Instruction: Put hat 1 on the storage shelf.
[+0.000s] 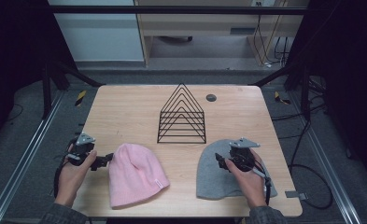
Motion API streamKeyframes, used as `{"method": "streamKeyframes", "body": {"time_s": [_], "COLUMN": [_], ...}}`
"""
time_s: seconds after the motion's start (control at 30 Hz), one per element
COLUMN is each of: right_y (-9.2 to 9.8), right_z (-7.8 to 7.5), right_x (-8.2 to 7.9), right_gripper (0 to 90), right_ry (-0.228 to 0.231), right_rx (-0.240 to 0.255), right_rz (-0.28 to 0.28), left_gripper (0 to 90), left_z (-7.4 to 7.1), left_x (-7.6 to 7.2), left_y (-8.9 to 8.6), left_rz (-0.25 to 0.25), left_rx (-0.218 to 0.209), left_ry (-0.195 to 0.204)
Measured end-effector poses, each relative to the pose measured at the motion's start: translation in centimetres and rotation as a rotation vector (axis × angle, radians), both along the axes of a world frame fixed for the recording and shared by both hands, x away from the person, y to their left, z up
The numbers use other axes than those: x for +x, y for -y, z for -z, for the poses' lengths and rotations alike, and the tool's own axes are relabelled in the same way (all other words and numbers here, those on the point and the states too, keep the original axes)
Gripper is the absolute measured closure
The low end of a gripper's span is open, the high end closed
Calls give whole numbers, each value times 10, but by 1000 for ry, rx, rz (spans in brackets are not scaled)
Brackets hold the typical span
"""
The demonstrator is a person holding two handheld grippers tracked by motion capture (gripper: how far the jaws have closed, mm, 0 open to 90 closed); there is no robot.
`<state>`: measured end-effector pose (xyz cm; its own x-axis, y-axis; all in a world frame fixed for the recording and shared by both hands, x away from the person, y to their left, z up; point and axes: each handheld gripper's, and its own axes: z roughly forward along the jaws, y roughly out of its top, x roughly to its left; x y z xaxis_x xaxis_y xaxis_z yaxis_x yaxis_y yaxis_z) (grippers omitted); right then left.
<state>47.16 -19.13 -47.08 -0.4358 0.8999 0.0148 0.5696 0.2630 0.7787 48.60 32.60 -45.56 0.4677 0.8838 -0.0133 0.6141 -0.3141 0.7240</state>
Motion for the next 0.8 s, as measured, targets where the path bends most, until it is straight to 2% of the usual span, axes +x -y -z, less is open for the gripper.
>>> {"method": "streamKeyframes", "body": {"time_s": [0.13,0.17,0.4,0.57,0.7,0.73,0.77,0.8], "right_y": [0,0,1,2,3,3,4,4], "right_z": [1,2,2,3,3,3,2,2], "right_x": [0,1,1,1,1,1,1,1], "right_gripper": [281,280,281,290,296,296,272,272], "right_ry": [6,-10,-21,-33,-43,-45,-48,-48], "right_rx": [-19,-26,-39,-35,-25,-24,-21,-21], "right_rz": [-4,-7,-11,-13,-9,-7,-7,-7], "left_gripper": [97,100,99,99,91,91,91,92], "left_z": [-3,-3,-5,-9,-11,-11,-12,-12], "left_x": [-2,-2,-4,-6,4,9,19,19], "left_y": [2,2,10,20,28,30,35,35], "left_rz": [11,15,53,68,81,77,89,89], "left_rx": [-23,-23,-47,-34,-5,3,11,11], "left_ry": [15,16,11,29,19,19,1,1]}}
